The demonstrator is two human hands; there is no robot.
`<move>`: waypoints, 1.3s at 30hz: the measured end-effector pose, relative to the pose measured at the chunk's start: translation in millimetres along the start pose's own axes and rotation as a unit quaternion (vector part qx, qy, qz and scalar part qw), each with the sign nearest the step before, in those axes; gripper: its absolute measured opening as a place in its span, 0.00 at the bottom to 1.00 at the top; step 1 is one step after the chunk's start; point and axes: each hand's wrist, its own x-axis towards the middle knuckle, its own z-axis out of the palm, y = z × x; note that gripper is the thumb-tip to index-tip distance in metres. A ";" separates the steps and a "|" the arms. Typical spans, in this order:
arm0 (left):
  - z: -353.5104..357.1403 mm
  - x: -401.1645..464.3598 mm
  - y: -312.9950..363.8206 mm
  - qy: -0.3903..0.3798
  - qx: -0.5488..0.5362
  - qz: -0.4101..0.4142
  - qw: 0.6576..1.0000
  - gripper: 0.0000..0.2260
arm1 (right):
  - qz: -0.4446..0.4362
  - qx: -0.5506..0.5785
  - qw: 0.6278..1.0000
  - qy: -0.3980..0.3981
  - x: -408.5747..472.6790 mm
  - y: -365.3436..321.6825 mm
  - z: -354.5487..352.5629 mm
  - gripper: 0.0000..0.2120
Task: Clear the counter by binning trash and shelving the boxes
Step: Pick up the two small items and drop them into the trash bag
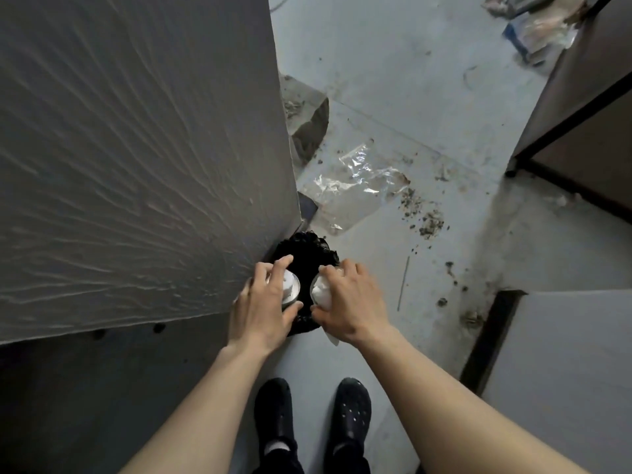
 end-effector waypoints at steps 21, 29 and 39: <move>-35.2 23.8 2.0 0.005 0.054 0.031 0.998 0.35 | 0.014 0.063 0.997 -0.044 -7.3 10.3 -33.0 0.36; -153.7 -13.6 69.7 0.031 0.086 0.076 0.993 0.37 | 0.018 0.028 0.999 0.010 -67.0 -12.1 -168.6 0.34; -315.4 -83.7 181.6 0.055 0.108 0.144 0.982 0.40 | 0.040 0.003 0.994 0.103 -170.6 -22.5 -344.8 0.34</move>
